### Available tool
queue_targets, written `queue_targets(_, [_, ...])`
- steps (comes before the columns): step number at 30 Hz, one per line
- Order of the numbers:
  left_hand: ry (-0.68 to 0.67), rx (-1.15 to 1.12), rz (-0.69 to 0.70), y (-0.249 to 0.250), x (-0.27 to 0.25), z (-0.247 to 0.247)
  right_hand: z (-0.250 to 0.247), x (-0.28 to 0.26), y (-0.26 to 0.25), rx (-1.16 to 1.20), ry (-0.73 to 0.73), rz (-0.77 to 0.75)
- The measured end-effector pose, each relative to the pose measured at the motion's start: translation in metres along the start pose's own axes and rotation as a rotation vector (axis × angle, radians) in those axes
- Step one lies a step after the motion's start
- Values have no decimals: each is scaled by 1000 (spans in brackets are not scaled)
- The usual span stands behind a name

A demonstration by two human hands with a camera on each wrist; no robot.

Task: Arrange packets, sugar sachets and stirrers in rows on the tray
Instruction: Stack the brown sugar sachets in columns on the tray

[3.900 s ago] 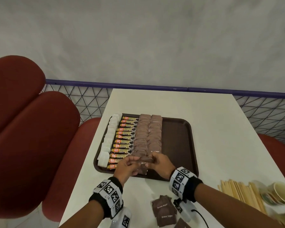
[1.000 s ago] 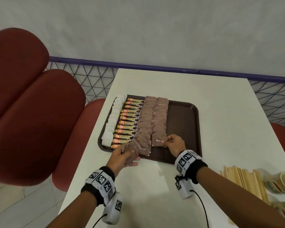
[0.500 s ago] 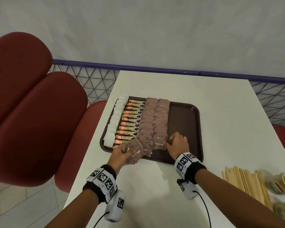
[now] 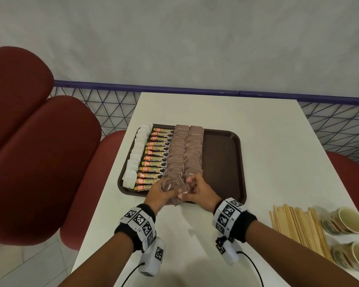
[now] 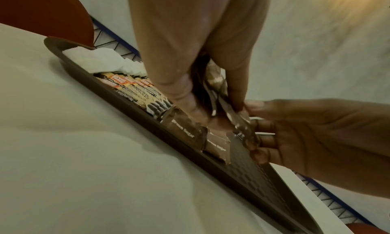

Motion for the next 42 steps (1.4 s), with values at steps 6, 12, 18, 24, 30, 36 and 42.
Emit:
queue_targets(6, [30,-100,-38,0,-2,-5,-25,3,0,-105,129,-7])
queue_targets(12, [117,-297,-85,-2,-1,-30,-69,12,12,-225,415,80])
queue_targets(18, [118,-229,-52,-2,-4,-43,-55,22,25,-422,388,162])
queue_targets(24, [123,-120,-46,-4,-6,-48,-47,27,14,-691,408,93])
queue_targets(30, [127,-63,-34,-3,-5,-45,-45,18,-4,-755,478,-82])
queue_targets(36, [80,-5,-1,2,-3,-26,-11,3,-27,-394,261,-281])
queue_targets(42, [22,-5,27,5,-2,-7,9,2,-30,-251,160,-247])
Point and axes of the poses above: each hand's wrist, its own x-axis towards the middle knuckle, its own z-axis out of the palm, y = z × x, the point moved 8 cm from there along x, towards the middle knuckle, and after that the axes turned 6 degrees about z, right-handed, at the moved point
